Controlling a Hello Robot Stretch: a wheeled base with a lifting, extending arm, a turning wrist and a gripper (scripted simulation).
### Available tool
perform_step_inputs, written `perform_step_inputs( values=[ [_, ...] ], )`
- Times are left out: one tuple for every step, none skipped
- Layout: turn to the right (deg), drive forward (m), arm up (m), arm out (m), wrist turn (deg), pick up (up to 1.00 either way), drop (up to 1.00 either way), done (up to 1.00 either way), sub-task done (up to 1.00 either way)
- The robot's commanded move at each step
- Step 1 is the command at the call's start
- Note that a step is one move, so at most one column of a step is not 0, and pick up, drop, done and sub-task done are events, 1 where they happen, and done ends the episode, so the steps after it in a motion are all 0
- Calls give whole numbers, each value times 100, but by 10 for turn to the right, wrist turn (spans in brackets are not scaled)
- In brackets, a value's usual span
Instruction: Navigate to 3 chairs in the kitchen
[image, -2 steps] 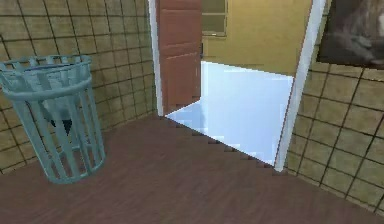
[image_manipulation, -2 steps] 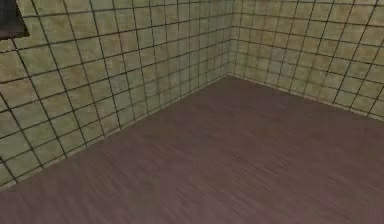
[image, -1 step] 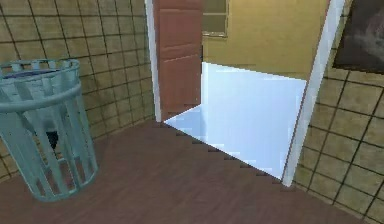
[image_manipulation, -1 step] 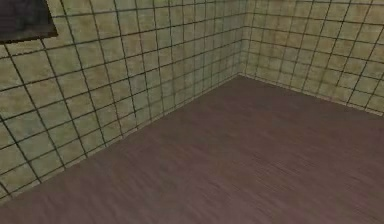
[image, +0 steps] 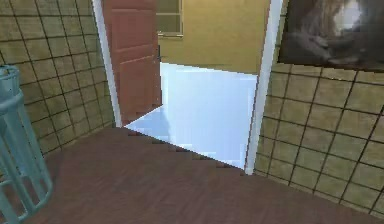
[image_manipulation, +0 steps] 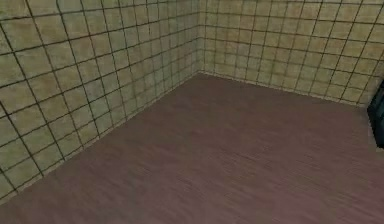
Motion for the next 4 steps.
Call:
perform_step_inputs(
  values=[
    [0, 100, 0, 0, 0, 0, 0, 0, 0],
    [0, 100, 0, 0, 0, 0, 0, 0, 0],
    [30, 0, 0, 0, 0, 0, 0, 0, 0],
    [0, 100, 0, 0, 0, 0, 0, 0, 0]
  ],
)
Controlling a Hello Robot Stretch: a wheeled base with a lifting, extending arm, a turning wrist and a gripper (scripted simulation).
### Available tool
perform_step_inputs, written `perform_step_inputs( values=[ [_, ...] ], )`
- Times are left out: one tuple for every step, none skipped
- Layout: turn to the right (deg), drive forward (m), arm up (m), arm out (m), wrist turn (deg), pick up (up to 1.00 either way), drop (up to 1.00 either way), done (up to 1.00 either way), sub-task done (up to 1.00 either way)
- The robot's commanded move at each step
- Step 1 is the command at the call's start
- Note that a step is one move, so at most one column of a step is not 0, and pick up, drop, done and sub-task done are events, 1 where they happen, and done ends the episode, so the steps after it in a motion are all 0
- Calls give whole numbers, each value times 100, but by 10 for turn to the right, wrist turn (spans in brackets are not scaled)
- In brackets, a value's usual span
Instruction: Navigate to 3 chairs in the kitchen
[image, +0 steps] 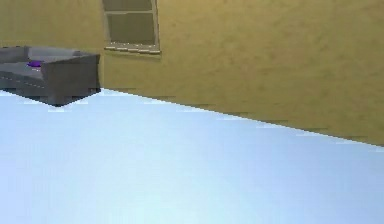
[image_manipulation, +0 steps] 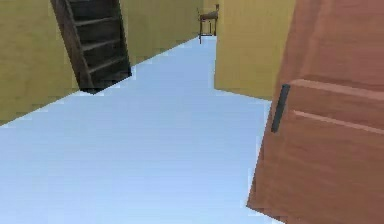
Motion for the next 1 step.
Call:
perform_step_inputs(
  values=[
    [60, 0, 0, 0, 0, 0, 0, 0, 0]
  ],
)
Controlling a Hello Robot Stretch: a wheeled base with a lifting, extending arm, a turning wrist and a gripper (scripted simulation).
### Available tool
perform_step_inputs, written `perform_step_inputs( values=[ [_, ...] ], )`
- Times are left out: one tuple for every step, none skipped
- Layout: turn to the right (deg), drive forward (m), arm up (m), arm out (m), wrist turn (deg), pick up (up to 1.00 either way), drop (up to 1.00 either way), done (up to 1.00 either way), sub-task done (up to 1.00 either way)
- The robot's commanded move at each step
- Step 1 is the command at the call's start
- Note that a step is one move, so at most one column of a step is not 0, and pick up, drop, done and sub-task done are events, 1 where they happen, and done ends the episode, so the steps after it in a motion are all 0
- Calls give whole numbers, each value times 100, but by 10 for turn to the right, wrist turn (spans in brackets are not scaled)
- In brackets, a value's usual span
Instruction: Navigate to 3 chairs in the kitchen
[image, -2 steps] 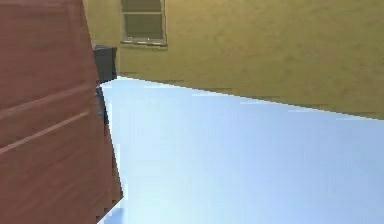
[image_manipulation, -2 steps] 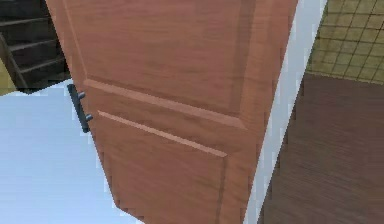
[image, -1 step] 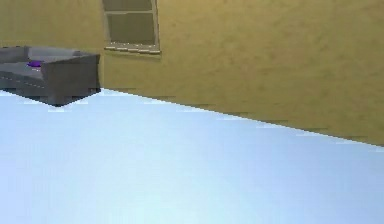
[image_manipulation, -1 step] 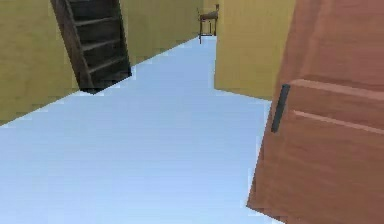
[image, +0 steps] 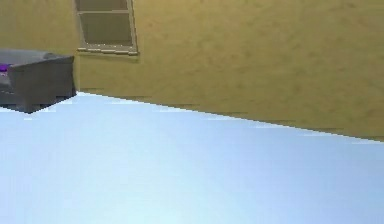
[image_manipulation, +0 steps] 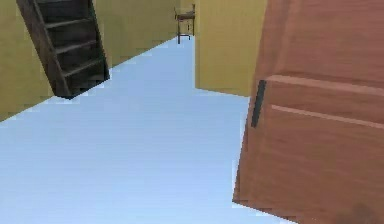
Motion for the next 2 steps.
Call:
perform_step_inputs(
  values=[
    [0, 20, 0, 0, 0, 0, 0, 0, 0],
    [-450, 0, 0, 0, 0, 0, 0, 0, 0]
  ],
)
